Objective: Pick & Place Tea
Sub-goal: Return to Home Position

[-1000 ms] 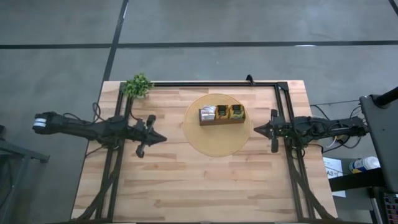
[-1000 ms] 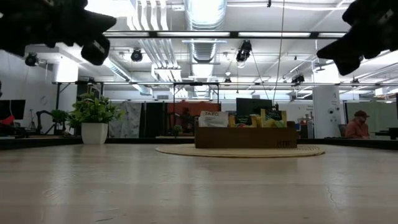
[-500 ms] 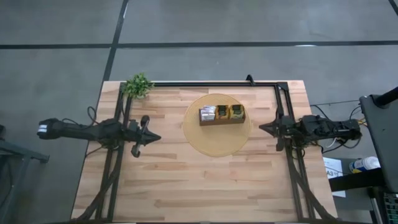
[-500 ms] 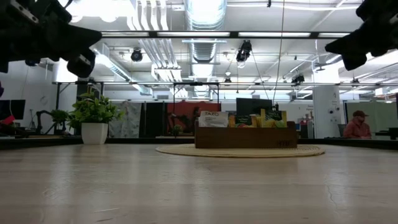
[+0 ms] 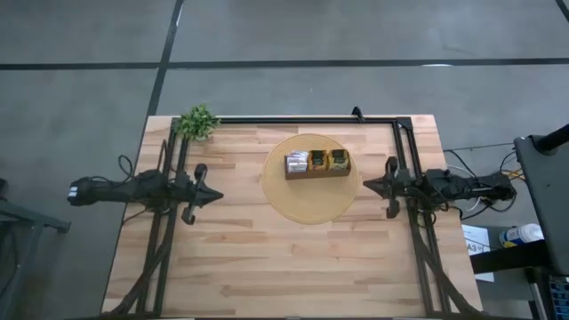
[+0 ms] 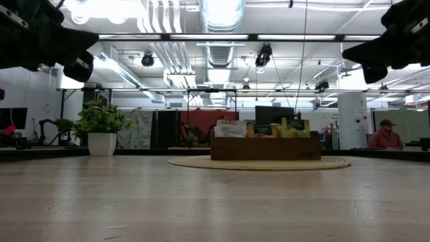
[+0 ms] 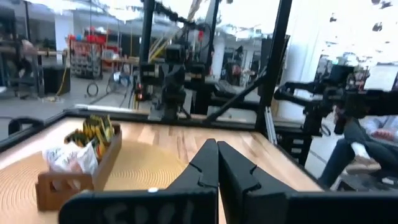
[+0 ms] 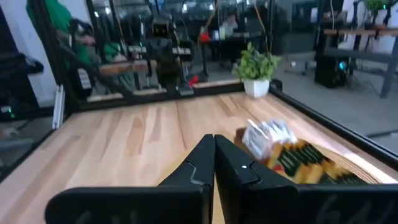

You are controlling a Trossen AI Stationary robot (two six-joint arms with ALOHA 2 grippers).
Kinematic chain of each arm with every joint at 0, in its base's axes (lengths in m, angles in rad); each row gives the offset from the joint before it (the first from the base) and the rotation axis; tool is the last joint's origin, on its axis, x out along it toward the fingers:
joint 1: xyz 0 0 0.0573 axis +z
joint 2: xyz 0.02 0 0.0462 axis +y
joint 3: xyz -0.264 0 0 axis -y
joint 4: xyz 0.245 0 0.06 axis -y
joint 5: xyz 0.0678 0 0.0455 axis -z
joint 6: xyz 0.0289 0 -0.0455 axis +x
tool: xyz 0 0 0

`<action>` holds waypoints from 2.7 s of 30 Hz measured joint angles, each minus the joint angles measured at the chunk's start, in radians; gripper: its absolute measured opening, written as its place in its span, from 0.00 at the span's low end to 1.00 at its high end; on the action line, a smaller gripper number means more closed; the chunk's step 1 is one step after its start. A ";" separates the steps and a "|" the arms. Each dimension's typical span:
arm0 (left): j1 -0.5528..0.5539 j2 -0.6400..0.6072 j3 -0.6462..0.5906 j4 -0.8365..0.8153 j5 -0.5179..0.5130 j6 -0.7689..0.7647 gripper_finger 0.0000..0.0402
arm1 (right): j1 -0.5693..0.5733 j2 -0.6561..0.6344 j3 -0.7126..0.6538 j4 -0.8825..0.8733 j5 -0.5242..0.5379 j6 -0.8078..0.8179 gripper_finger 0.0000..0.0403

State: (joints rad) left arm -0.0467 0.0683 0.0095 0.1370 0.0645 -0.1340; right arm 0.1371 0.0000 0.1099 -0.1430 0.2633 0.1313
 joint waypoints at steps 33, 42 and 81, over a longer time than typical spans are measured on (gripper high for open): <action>0.001 -0.055 -0.002 -0.126 -0.004 0.074 0.00 | 0.000 0.015 -0.101 0.188 -0.037 -0.011 0.02; 0.001 -0.055 -0.002 -0.115 -0.003 0.074 0.00 | 0.000 0.015 -0.101 0.188 -0.037 -0.012 0.02; 0.000 -0.054 0.001 -0.103 -0.001 0.074 0.00 | 0.000 0.015 -0.101 0.187 -0.036 -0.012 0.02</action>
State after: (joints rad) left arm -0.0467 0.0143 0.0105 0.0341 0.0635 -0.0597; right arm 0.1375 0.0154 0.0093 0.0441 0.2270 0.1196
